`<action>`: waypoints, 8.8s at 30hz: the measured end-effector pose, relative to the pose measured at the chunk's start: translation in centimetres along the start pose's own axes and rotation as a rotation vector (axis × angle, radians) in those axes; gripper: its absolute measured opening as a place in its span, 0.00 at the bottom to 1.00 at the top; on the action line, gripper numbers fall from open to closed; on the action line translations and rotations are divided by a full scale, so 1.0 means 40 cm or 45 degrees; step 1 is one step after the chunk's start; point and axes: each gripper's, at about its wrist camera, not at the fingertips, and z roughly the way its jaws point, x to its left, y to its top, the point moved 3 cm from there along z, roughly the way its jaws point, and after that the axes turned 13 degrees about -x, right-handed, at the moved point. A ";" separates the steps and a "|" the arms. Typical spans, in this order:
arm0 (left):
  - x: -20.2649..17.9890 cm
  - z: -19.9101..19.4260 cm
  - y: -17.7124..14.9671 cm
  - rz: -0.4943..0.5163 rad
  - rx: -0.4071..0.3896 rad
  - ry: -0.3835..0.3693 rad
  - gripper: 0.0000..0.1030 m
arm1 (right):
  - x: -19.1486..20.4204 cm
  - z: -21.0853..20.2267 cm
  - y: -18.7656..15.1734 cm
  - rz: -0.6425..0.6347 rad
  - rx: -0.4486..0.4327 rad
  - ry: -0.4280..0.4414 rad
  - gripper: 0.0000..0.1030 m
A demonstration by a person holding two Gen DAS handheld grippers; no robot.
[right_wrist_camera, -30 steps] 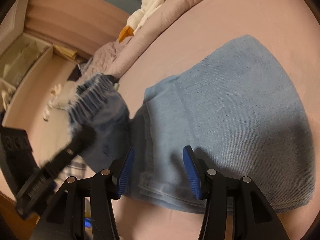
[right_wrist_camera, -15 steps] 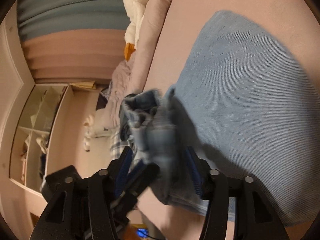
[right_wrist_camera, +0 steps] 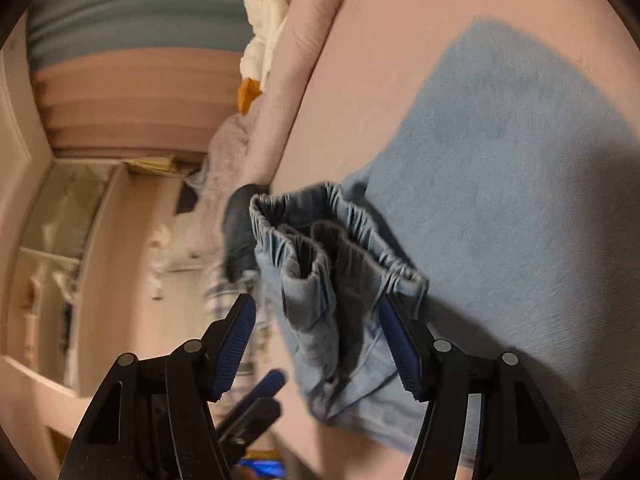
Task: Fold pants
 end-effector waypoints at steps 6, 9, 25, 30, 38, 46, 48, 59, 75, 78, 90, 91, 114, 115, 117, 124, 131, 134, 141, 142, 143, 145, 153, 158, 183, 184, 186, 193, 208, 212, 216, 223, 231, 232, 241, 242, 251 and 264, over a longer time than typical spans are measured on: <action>0.015 -0.016 -0.011 -0.039 -0.004 0.006 0.58 | -0.006 -0.021 0.011 -0.102 -0.056 -0.184 0.80; 0.022 -0.031 -0.020 -0.048 -0.012 0.005 0.58 | -0.027 0.001 0.011 -0.060 0.006 -0.186 0.80; 0.110 -0.085 -0.051 -0.147 -0.022 0.077 0.58 | 0.023 0.066 0.001 -0.353 0.068 -0.241 0.49; 0.110 -0.087 -0.049 -0.153 -0.028 0.065 0.58 | 0.053 0.058 -0.013 -0.427 0.020 -0.263 0.39; 0.115 -0.091 -0.057 -0.162 -0.017 0.069 0.59 | 0.117 0.027 -0.024 -0.498 -0.035 -0.226 0.35; 0.123 -0.102 -0.057 -0.188 -0.028 0.074 0.60 | 0.151 -0.022 -0.012 -0.541 -0.115 -0.207 0.34; 0.124 -0.102 -0.055 -0.197 -0.031 0.075 0.60 | 0.158 -0.039 -0.004 -0.538 -0.153 -0.203 0.34; 0.100 -0.070 -0.045 -0.170 0.013 0.051 0.60 | 0.114 -0.149 0.058 -0.467 -0.300 -0.278 0.34; 0.081 -0.057 -0.042 -0.119 0.038 0.063 0.60 | -0.037 -0.125 0.080 -0.329 -0.279 -0.441 0.34; 0.075 -0.054 -0.046 -0.105 0.044 0.059 0.61 | -0.059 -0.124 0.080 -0.284 -0.267 -0.454 0.34; 0.068 -0.049 -0.050 -0.066 0.040 0.069 0.64 | -0.052 -0.154 0.081 -0.282 -0.259 -0.491 0.48; 0.068 -0.047 -0.050 -0.066 0.040 0.069 0.64 | -0.044 -0.156 0.079 -0.314 -0.267 -0.514 0.51; 0.044 -0.004 -0.035 -0.018 0.057 0.058 0.64 | 0.033 -0.097 -0.038 -1.036 -0.134 -0.674 0.32; 0.042 -0.001 -0.034 -0.017 0.059 0.057 0.64 | 0.032 -0.096 -0.042 -1.053 -0.128 -0.675 0.32; 0.038 0.004 -0.029 -0.009 0.059 0.052 0.64 | 0.036 -0.096 -0.044 -1.066 -0.129 -0.673 0.32; 0.000 0.032 0.013 0.056 0.031 0.026 0.64 | 0.044 -0.108 -0.041 -1.012 -0.133 -0.641 0.32; -0.054 0.084 0.068 0.139 -0.015 -0.002 0.64 | 0.099 -0.124 -0.084 -1.063 -0.195 -0.433 0.32; -0.072 0.113 0.087 0.185 -0.021 -0.002 0.64 | 0.092 -0.099 -0.113 -1.083 -0.123 -0.410 0.32; -0.065 0.220 0.106 0.214 0.068 0.031 0.63 | 0.103 -0.048 -0.194 -1.312 0.000 -0.444 0.32; -0.059 0.235 0.099 0.215 0.092 0.046 0.63 | 0.097 -0.042 -0.194 -1.324 0.019 -0.460 0.32; -0.054 0.251 0.091 0.223 0.113 0.060 0.63 | 0.088 -0.034 -0.194 -1.323 0.038 -0.473 0.32; -0.049 0.270 0.083 0.239 0.135 0.067 0.65 | 0.081 -0.035 -0.188 -1.296 0.036 -0.467 0.32; -0.015 0.292 0.087 0.131 0.157 0.064 0.76 | 0.077 -0.038 -0.185 -1.294 0.029 -0.448 0.32; -0.029 0.247 0.068 0.153 0.126 0.088 0.70 | 0.078 -0.039 -0.187 -1.293 0.026 -0.452 0.32; -0.057 0.103 -0.049 0.222 0.123 0.086 0.46 | 0.083 -0.031 -0.194 -1.244 -0.008 -0.495 0.34; -0.058 0.100 -0.051 0.223 0.124 0.086 0.46 | 0.084 -0.032 -0.194 -1.235 -0.009 -0.494 0.34; -0.056 0.097 -0.052 0.223 0.127 0.085 0.46 | 0.088 -0.038 -0.188 -1.202 -0.012 -0.485 0.34; -0.060 0.103 -0.059 0.224 0.139 0.089 0.46 | 0.102 -0.072 -0.175 -1.171 -0.064 -0.466 0.34; -0.045 0.093 -0.053 0.170 0.126 0.105 0.63 | 0.098 -0.067 -0.171 -1.139 -0.008 -0.474 0.48; -0.035 0.089 -0.047 0.149 0.115 0.111 0.68 | 0.108 -0.098 -0.134 -1.091 -0.070 -0.466 0.55; -0.023 0.088 -0.037 0.117 0.108 0.106 0.75 | 0.101 -0.137 -0.096 -1.024 -0.140 -0.476 0.63; -0.013 0.091 -0.015 0.050 0.078 0.075 0.84 | 0.048 -0.167 -0.025 -0.844 -0.176 -0.533 0.66; -0.020 0.100 0.015 0.000 0.061 0.026 0.96 | 0.014 -0.181 0.007 -0.730 -0.147 -0.529 0.75; -0.023 0.104 0.018 0.009 0.062 0.028 0.97 | 0.011 -0.180 0.012 -0.723 -0.141 -0.532 0.75; -0.025 0.157 0.020 0.073 0.137 0.063 0.99 | -0.018 -0.146 0.038 -0.697 -0.014 -0.557 0.75; -0.026 0.163 0.020 0.071 0.146 0.051 0.99 | -0.019 -0.143 0.039 -0.699 0.004 -0.557 0.75; -0.008 0.206 0.015 0.043 0.205 0.046 0.99 | -0.048 -0.136 0.066 -0.629 0.130 -0.565 0.77; -0.015 0.226 0.022 0.012 0.215 -0.041 0.99 | -0.061 -0.136 0.087 -0.592 0.165 -0.549 0.80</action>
